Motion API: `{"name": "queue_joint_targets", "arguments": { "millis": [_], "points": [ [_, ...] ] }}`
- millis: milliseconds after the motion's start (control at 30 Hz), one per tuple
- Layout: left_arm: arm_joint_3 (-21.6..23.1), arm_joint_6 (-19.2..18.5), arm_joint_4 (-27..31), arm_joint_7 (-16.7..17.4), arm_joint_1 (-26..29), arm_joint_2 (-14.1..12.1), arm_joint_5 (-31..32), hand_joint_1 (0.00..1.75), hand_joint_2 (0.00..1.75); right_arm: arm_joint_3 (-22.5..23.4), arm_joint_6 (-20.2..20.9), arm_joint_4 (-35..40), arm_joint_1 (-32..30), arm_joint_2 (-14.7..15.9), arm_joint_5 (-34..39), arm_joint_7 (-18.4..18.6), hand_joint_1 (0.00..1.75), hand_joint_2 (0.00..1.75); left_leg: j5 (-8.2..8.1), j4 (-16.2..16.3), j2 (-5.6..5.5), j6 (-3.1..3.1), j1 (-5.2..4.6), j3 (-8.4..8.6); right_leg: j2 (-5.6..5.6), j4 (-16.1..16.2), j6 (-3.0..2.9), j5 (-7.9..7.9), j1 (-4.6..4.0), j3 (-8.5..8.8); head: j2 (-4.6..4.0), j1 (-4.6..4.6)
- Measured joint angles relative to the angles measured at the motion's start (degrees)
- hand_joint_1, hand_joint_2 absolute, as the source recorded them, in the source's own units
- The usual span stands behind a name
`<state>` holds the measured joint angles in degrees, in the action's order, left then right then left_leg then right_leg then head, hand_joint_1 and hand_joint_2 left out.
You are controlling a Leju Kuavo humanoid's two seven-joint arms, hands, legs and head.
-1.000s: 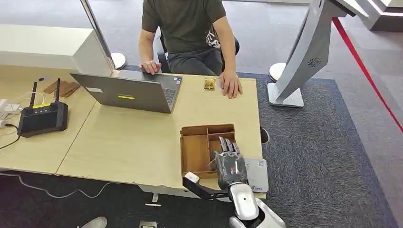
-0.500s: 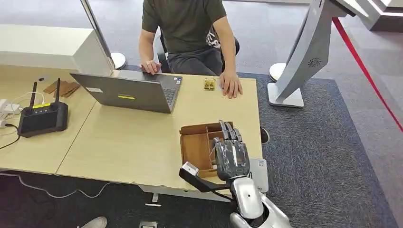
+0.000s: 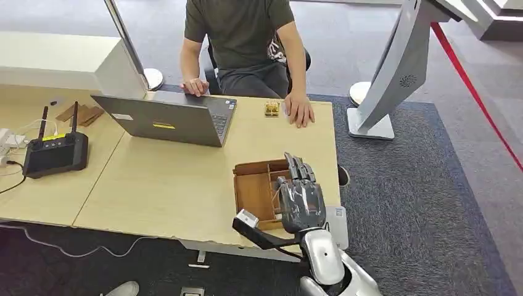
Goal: Pass the card to the sensor for recognition and then transmit it.
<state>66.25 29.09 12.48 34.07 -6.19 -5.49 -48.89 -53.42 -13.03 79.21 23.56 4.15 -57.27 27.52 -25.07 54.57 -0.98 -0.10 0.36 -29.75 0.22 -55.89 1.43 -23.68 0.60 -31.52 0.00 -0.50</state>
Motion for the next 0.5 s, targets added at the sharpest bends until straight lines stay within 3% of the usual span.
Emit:
{"name": "queue_joint_targets", "arguments": {
  "millis": [133,233,333,500],
  "points": [
    [0.0,-0.24,0.0,0.02,0.02,0.0,1.01,0.0,1.75,-0.13,0.97,0.15,0.68,-0.2,-0.64,0.11,1.75,1.75,0.0,0.0,-0.01,0.0,0.0,-0.15,0.0,-0.06,0.0,0.01,0.0,0.03,0.0,0.0],
    [0.55,-0.52,0.0,1.13,-0.85,0.26,4.39,0.0,1.75,-0.87,4.24,-2.99,7.32,-3.03,-1.2,-0.09,1.75,1.75,0.14,0.0,0.07,-0.1,0.0,-0.36,0.09,-0.1,-0.08,0.15,0.02,-0.33,0.0,-0.02],
    [0.72,-0.59,0.0,2.06,-1.89,0.55,5.44,0.0,1.75,-1.4,4.57,-6.47,12.81,-5.86,0.16,-0.39,1.75,1.75,0.33,0.0,-0.09,-0.11,0.05,-0.36,-0.13,-0.09,-0.06,0.18,0.01,-0.31,0.0,0.0],
    [1.64,-1.18,0.0,2.97,-2.24,0.79,6.21,0.0,1.75,-2.1,4.26,-10.98,16.52,-8.15,1.9,-0.39,1.75,1.75,0.35,0.0,-0.04,-0.13,0.07,-0.41,-0.1,-0.11,-0.16,0.27,0.0,-0.38,0.0,-0.02]
  ]
}}
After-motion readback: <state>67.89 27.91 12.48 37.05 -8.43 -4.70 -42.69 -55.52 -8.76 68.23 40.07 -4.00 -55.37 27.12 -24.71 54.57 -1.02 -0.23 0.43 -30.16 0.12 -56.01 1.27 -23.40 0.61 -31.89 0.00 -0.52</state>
